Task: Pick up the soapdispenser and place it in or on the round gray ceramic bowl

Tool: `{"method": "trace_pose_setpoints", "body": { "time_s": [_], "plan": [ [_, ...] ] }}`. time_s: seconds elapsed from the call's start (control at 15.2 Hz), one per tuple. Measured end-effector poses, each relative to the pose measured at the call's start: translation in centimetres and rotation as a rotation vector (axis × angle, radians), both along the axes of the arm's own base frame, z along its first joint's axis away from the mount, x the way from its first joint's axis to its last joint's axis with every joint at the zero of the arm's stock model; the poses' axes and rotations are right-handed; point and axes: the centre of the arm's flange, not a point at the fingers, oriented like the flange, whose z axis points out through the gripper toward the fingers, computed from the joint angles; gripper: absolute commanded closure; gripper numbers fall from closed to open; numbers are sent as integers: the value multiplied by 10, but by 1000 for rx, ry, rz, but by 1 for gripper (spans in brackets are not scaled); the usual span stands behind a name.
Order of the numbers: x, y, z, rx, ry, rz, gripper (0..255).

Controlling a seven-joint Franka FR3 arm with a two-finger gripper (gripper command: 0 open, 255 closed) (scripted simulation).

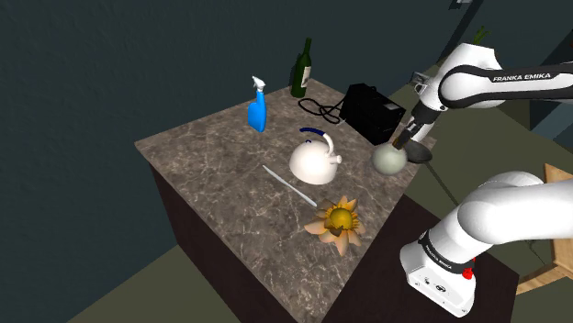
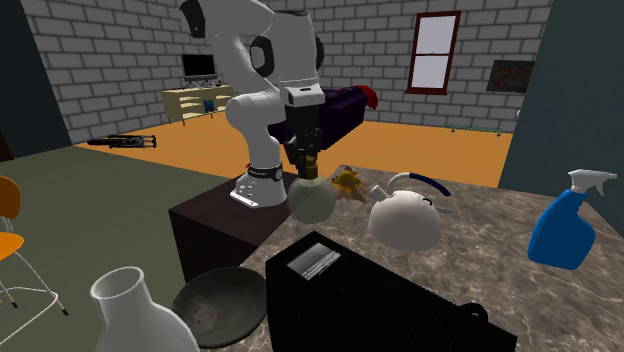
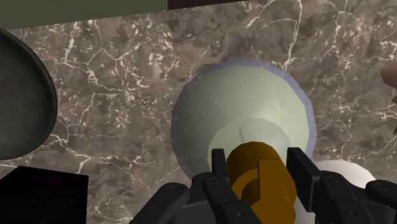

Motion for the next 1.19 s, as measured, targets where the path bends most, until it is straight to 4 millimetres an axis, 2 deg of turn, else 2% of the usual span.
{"method": "trace_pose_setpoints", "body": {
  "time_s": [0.59, 0.66, 0.79, 0.92, 1.19],
  "plan": [
    [1, -1, 48, 0, 0, 0, 255],
    [1, -6, 52, 0, 0, 0, 255],
    [-1, -27, 60, 1, 0, -1, 255],
    [-2, -51, 60, 1, 0, -1, 255],
    [-7, -104, 72, 1, 0, -1, 255]
  ]
}}
